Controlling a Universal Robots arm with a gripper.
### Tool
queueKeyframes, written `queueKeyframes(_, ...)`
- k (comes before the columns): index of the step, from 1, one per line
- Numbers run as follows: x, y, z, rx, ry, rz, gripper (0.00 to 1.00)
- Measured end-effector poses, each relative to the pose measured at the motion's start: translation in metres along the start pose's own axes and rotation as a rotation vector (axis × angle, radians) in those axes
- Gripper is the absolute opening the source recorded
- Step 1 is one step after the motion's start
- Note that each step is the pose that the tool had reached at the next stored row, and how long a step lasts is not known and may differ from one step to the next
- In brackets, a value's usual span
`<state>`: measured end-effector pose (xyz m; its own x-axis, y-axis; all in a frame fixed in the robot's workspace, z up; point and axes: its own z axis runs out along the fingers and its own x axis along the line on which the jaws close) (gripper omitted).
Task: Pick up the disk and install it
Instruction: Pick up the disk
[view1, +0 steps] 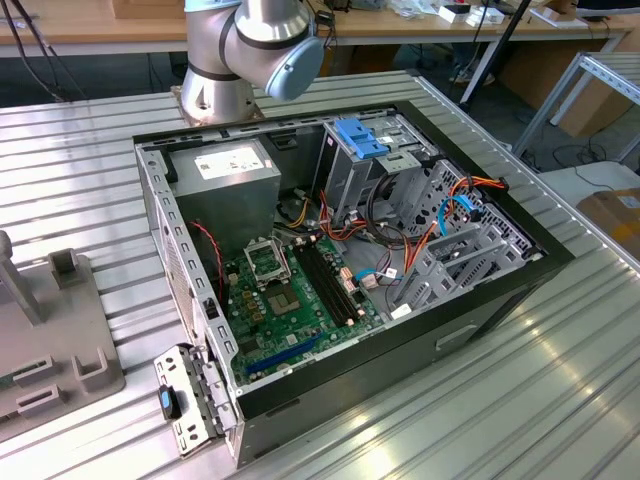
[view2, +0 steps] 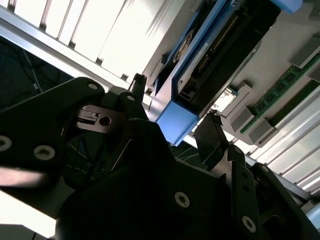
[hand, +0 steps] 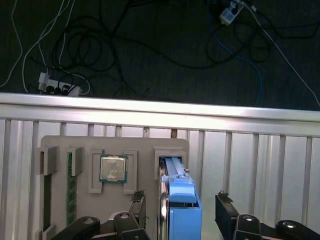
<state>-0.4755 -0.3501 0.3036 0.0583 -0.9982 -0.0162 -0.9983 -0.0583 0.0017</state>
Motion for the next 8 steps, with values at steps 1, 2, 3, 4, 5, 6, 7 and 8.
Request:
queueKeyframes(1, 0.0, -0.0005, 0.0003, -0.0002, 0.0, 0.0, 0.66)
queueKeyframes(2, 0.0001, -0.0006, 0.0002, -0.0004, 0.0001, 0.0, 0.66)
queueKeyframes(3, 0.0001, -0.0006, 0.0003, -0.0003, 0.0001, 0.0, 0.66)
queueKeyframes(4, 0.0001, -0.0006, 0.0004, -0.0002, 0.0001, 0.0, 0.66)
queueKeyframes(5, 0.0001, -0.0006, 0.0004, -0.0003, 0.0001, 0.0, 0.66)
queueKeyframes(6, 0.0001, -0.0006, 0.0004, -0.0002, 0.0001, 0.0, 0.66)
queueKeyframes(7, 0.0001, -0.0006, 0.0004, -0.0003, 0.0001, 0.0, 0.66)
queueKeyframes(8, 0.0001, -0.0006, 0.0004, -0.0003, 0.0001, 0.0, 0.66)
